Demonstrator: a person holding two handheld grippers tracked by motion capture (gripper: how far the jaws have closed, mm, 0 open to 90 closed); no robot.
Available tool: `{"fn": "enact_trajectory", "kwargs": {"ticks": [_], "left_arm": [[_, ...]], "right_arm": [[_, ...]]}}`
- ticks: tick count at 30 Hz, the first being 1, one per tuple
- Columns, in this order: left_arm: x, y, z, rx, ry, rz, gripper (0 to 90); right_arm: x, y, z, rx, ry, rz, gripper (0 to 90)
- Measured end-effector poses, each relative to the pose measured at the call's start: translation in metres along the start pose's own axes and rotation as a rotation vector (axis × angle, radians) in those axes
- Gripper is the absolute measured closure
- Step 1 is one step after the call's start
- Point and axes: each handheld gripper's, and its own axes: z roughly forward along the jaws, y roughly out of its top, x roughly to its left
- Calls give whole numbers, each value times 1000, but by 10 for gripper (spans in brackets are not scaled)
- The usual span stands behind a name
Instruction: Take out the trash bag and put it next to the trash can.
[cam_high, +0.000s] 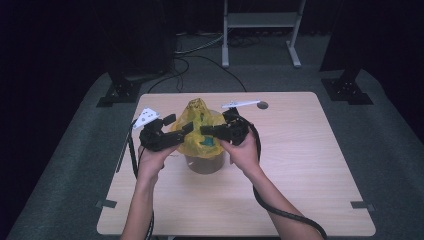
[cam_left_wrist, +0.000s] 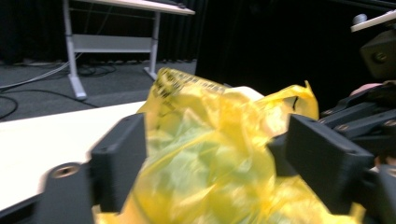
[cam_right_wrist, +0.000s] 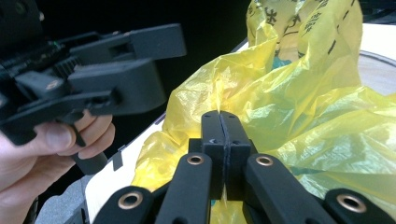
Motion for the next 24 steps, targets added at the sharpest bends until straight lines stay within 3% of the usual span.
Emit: {"fn": "enact_trajectory", "kwargs": {"ticks": [4,10,24], "left_arm": [[2,-7,-9,-34,7,-22,122],[6,-14,-22,-71,23,-32,100],[19,-23,-36,-84,37,-48,93]], "right_arm": [[0,2,-2,-8,1,6,900],[2,5,-4,-20,3,2,900],[9,24,-16,-58,-4,-4,900]]}}
